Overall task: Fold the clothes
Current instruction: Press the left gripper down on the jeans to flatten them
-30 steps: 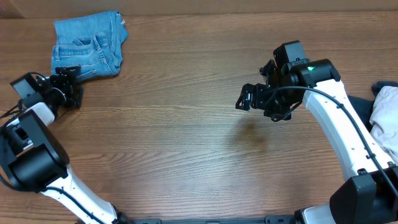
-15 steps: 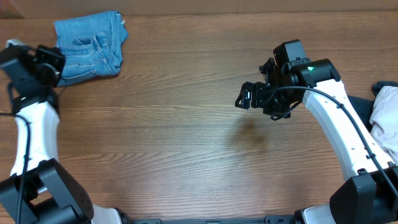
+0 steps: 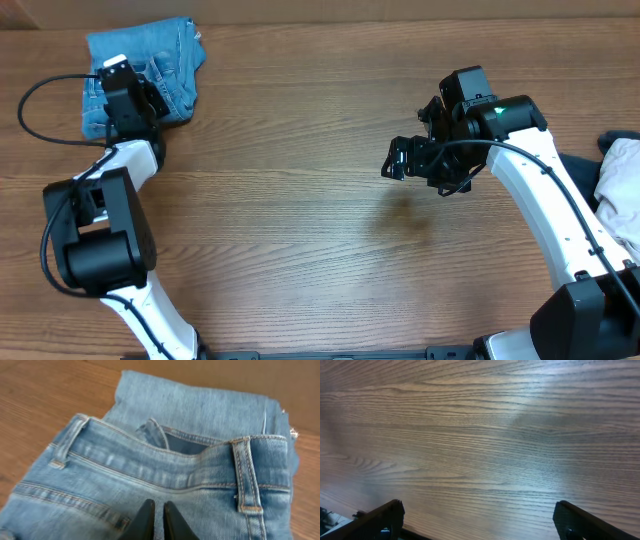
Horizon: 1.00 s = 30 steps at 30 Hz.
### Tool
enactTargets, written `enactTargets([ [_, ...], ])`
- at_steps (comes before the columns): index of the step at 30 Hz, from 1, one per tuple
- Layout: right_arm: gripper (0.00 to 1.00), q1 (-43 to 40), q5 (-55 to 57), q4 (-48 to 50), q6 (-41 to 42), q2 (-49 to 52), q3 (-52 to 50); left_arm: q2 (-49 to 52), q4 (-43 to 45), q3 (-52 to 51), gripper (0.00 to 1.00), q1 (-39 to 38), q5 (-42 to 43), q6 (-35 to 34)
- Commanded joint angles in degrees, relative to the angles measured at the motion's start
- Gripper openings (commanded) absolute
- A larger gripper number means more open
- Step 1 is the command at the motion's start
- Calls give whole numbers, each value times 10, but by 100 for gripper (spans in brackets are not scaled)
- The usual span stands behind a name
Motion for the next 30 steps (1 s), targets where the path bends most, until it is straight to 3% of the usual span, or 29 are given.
enactTargets([
  [1, 100, -2, 6, -2, -6, -7, 0, 33, 34, 19, 13, -12, 3, 29],
  [18, 100, -2, 6, -7, -6, -7, 0, 118, 40, 50, 15, -53, 33, 12],
  [27, 100, -2, 6, -16, -6, -7, 0, -54, 32, 50, 12, -47, -16, 42],
  [30, 100, -2, 6, -13, -6, -7, 0, -67, 20, 50, 14, -28, -14, 63],
])
